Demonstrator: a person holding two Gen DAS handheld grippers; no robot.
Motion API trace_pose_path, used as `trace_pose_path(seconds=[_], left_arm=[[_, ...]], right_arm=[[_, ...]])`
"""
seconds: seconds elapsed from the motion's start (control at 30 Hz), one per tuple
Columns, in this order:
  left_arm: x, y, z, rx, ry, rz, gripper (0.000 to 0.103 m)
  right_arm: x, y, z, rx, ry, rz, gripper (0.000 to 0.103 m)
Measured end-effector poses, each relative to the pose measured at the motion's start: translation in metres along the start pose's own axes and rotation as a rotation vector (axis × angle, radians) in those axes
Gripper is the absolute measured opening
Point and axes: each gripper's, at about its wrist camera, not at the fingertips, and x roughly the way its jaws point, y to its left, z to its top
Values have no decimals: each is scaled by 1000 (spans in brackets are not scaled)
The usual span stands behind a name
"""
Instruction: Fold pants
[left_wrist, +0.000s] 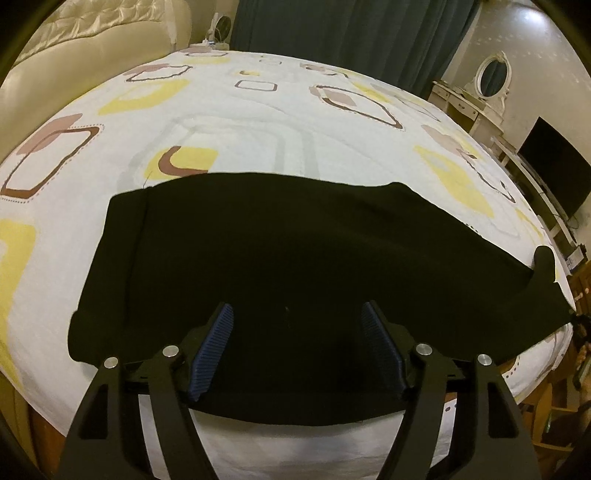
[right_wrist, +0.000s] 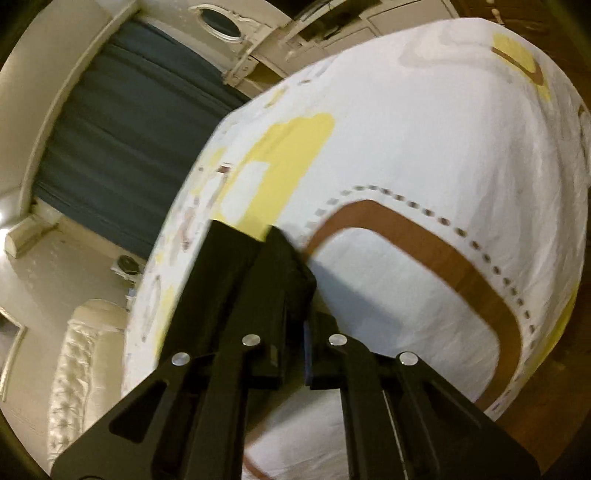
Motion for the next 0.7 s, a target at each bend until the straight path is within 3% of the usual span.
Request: trace_pose_path(seconds=[0.17, 0.3, 0.37, 0.57, 0.7], left_arm=[[2, -4, -4, 36, 4, 11, 72], [5, -7, -5, 57, 6, 18, 74], [5, -8, -5, 59, 8, 18, 75], [7, -8, -5, 56, 10, 22, 75], [7, -11, -6, 69, 9, 33, 75]], right_arm=[[1, -27, -8, 113, 4, 96, 7], [-35, -20, 4, 85, -119, -41, 19], [-45, -10, 9, 74, -149, -7, 23], [8, 37, 13, 85, 13, 173, 29], [56, 46, 6, 139, 107, 144, 29]])
